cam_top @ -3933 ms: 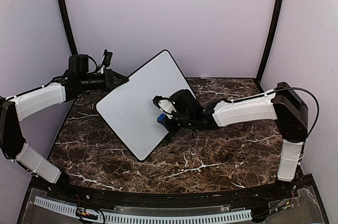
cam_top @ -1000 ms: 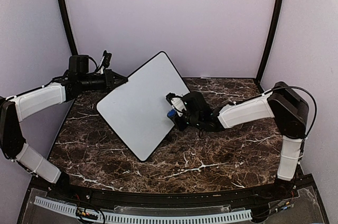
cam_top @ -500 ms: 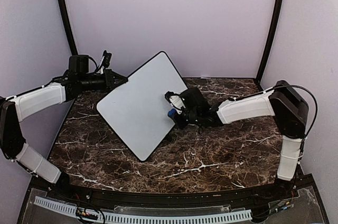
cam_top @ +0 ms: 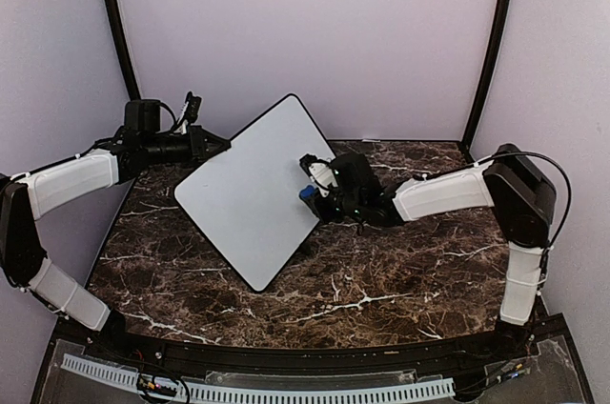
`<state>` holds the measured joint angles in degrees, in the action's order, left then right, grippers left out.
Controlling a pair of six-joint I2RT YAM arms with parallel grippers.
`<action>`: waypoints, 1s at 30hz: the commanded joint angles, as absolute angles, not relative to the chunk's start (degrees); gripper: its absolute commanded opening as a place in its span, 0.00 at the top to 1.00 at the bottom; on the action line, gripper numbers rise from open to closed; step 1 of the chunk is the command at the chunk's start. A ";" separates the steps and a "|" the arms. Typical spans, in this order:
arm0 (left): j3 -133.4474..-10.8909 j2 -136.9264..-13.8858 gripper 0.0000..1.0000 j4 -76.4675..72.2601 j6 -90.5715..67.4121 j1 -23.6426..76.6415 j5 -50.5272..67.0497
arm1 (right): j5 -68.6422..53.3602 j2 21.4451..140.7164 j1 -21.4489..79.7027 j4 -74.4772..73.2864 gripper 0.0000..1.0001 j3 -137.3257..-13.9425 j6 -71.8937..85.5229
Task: Erase the whiteboard
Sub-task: Erase the whiteboard at the center of the board.
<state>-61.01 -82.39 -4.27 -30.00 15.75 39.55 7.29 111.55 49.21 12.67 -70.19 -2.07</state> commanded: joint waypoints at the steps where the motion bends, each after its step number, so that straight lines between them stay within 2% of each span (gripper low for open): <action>1: -60.30 -81.78 1.00 -3.83 -28.58 18.28 49.62 | 5.55 111.67 49.04 12.03 0.79 -62.12 0.00; 6: -60.14 -81.83 1.00 -4.12 -28.73 18.28 49.74 | 5.76 110.83 49.04 13.01 0.79 -60.22 1.63; 20: -60.29 -81.59 1.00 -3.52 -28.14 18.28 49.14 | 2.62 113.14 45.91 11.17 0.79 -73.48 0.76; 30: -60.36 -81.72 1.00 -3.64 -28.36 18.28 49.37 | 0.22 112.33 45.92 15.51 0.79 -60.94 5.06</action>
